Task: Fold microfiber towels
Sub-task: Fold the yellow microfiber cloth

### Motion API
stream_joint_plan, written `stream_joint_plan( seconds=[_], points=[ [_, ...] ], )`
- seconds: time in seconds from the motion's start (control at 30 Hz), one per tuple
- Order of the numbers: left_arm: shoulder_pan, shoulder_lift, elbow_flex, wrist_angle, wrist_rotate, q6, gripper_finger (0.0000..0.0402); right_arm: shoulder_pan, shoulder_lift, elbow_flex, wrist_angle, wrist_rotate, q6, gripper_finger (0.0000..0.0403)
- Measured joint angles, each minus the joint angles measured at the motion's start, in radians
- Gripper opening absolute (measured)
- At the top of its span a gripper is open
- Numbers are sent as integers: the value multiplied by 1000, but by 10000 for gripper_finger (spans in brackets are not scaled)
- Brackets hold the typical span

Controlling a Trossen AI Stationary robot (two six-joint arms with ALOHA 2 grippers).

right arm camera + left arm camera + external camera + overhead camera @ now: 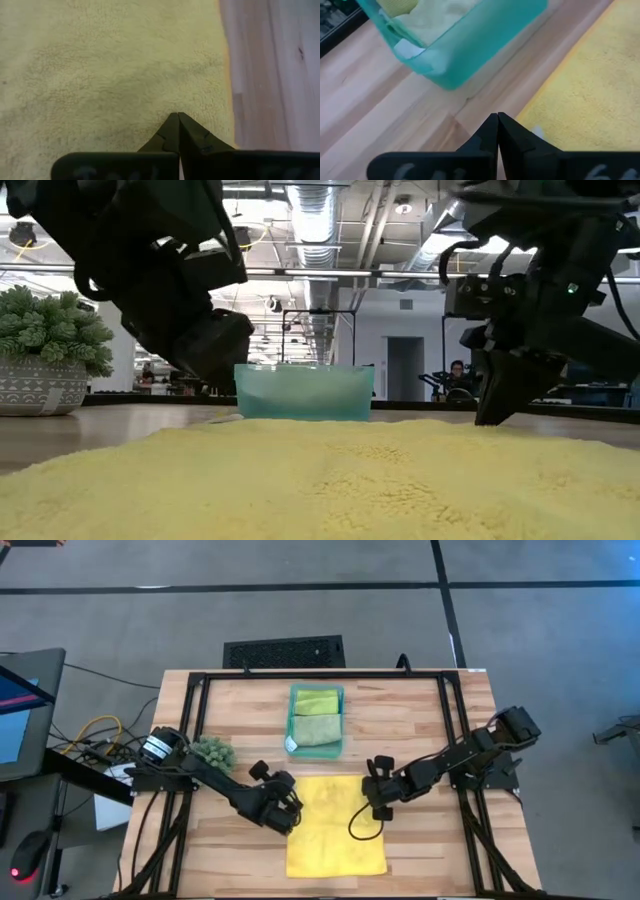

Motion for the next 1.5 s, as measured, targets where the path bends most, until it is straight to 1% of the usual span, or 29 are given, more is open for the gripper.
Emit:
stream_joint_plan(
  seconds=[0.1,0.2,0.3,0.43,0.5,0.57,0.67,0.83,0.93,1.0,1.13,1.2,1.27,1.33,1.4,1.5],
  points=[
    [3,0,0,30,5,42,0,12,0,2,15,0,0,18],
    [11,0,-10,41,10,45,0,14,10,3,21,1,2,22],
    [20,0,-64,107,12,32,0,12,11,-5,34,3,2,27],
    [23,0,-156,255,32,27,0,12,8,-21,50,7,2,28],
    [23,0,-180,275,36,14,0,12,8,-21,49,7,1,27],
    [22,0,-183,250,39,-21,0,12,8,-21,49,7,-5,25],
    [23,-1,-165,176,45,-33,0,12,8,-21,47,7,-8,25],
    [19,-35,-89,45,56,-35,0,14,1,-10,22,23,-25,24],
    [7,-59,-55,25,62,-13,0,19,-8,-5,16,27,-24,19],
    [1,-66,-47,44,71,13,0,21,-22,-4,2,32,-24,17],
    [4,-57,-59,102,56,42,0,21,-19,-9,6,30,-16,20],
    [17,-43,-84,154,58,61,0,20,-12,-8,11,32,-15,24],
    [32,-29,-115,232,84,83,0,21,-11,-9,5,30,-15,25],
    [48,-30,-156,286,109,87,0,21,-11,-8,5,30,-14,26],
    [57,-32,-191,338,111,82,0,21,-11,-8,3,30,-14,25],
    [61,-35,-216,353,102,60,0,20,-11,-8,-3,30,-14,23]
  ],
)
